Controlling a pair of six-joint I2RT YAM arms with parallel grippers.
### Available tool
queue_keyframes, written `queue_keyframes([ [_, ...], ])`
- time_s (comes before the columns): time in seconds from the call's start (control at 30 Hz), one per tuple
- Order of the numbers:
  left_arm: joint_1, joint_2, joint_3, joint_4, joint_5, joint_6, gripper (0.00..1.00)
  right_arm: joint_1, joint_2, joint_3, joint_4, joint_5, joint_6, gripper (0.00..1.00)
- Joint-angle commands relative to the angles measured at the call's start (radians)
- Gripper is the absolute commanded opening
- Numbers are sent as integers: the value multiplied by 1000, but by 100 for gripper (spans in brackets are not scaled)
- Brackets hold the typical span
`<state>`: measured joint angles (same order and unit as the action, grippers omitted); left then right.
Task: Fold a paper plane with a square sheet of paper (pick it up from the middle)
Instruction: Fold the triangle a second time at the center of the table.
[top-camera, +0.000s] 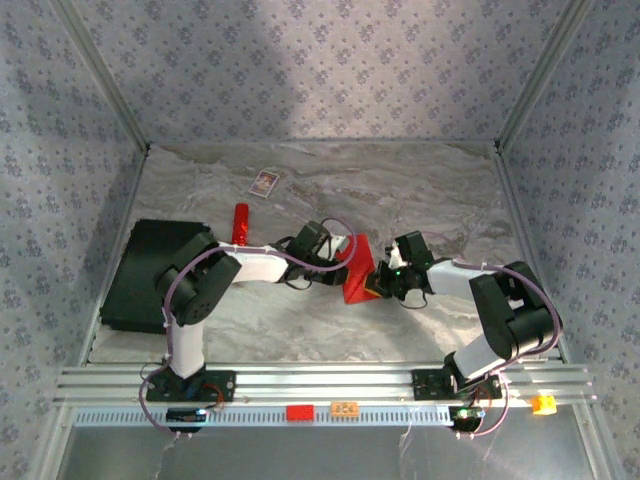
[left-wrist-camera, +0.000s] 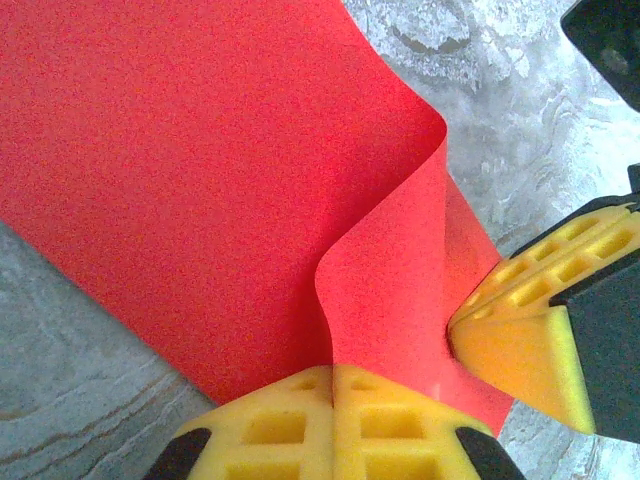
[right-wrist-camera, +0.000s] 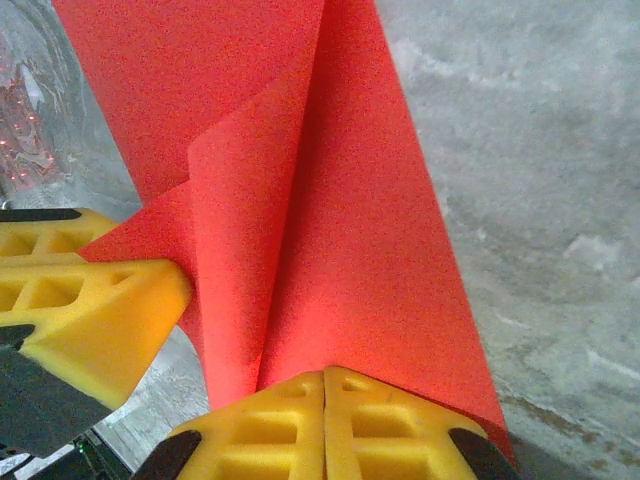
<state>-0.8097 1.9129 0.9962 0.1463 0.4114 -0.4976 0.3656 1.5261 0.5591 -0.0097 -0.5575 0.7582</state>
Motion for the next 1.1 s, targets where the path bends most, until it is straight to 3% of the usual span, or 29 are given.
queue_keyframes([
  [0.0,7,0,32,-19,3,21,2,-8,10,-18,-37,22,-19,9],
  [0.7,10,40,36,-25,22,23,0,-13,7,-21,-29,16,-18,10],
  [1.07,11,-14,32,-20,21,40,1,-18,8,-19,-36,16,-22,10],
])
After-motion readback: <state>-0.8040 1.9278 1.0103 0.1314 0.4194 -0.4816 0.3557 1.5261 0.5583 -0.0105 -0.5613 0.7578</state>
